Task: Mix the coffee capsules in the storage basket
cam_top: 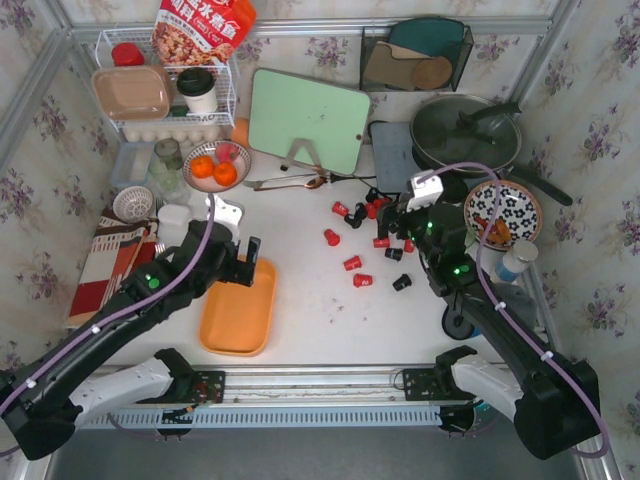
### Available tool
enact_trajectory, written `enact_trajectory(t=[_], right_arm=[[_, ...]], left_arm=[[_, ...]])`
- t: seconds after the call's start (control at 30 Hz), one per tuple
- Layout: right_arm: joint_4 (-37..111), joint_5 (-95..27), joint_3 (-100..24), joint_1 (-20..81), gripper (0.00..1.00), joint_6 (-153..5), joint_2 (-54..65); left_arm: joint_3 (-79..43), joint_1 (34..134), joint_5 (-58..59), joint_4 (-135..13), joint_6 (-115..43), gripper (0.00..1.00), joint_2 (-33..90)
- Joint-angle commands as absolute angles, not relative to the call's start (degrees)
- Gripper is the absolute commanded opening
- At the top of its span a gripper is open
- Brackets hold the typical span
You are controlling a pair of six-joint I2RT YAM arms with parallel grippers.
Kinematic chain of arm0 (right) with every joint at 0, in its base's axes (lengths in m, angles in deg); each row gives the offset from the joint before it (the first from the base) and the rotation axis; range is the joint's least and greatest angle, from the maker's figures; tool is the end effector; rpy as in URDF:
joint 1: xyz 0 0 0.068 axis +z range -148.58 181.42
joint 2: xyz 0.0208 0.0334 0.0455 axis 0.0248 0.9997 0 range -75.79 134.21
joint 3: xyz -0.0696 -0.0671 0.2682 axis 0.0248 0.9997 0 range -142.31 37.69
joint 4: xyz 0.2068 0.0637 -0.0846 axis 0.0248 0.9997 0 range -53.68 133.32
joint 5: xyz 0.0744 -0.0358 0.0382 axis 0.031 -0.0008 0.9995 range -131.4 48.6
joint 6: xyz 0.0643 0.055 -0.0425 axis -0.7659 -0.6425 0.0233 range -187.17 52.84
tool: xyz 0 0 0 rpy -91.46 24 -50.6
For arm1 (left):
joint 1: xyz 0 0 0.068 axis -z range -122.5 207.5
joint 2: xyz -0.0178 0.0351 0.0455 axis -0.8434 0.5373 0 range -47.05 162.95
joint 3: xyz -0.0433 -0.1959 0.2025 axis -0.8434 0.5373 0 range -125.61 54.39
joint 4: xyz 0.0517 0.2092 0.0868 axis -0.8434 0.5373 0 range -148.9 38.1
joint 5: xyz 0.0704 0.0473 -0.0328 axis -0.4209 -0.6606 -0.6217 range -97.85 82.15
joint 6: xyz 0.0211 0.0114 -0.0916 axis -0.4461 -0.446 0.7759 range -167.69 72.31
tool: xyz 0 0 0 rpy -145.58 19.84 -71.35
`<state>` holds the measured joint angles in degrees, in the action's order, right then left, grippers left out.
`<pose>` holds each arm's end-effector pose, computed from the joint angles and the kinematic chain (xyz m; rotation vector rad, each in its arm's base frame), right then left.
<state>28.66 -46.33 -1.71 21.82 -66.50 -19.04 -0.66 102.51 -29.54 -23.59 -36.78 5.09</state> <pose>0.2342 0.0792 0.3116 -0.2562 1.7236 0.1779 0.1568 -0.1121 0.3204 0.4015 2.0584 -0.1846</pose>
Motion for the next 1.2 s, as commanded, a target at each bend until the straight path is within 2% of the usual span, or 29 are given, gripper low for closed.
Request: enact_trajectory(t=[0.0,0.13,0.27,0.47,0.67,0.8,0.97,1.17], right_arm=[[21.2,-32.3,3.1,21.9,1.0,-64.4,-18.5],[13.3,-20.8,8.5,22.6,1.0,-66.2,-18.3],[8.1,-17.1,11.8,24.9,1.0,-66.8,-17.2],[5.2,-16.2,14.9,26.8,1.0,-65.6,-16.1],[2.1,-15.8,17.3,27.0,1.0,-66.3,-18.2],[0.7,-15.1,18.2,27.1,1.0,-67.1,-20.4],[-0.4,-15.0,19.0,27.2,1.0,-67.6,-22.7],[-0.5,-14.8,19.1,27.4,1.0,-68.2,-23.4]], left_arm=[[-2.4,100.7,-27.3,-12.8,-27.8,0.97,7.2],[-3.0,93.6,-16.9,-7.7,-25.6,0.82,8.3],[-2.7,84.9,-6.4,-3.9,-24.0,0.68,10.7],[-1.4,81.2,-9.6,0.1,-24.2,0.64,14.4],[3.3,72.3,-7.1,-3.4,-25.0,0.62,18.1],[4.5,68.7,-4.5,-5.1,-25.8,0.56,21.0],[5.0,68.5,-4.9,-5.9,-26.4,0.44,23.0],[5.5,68.5,-7.6,-6.5,-26.7,0.39,24.5]])
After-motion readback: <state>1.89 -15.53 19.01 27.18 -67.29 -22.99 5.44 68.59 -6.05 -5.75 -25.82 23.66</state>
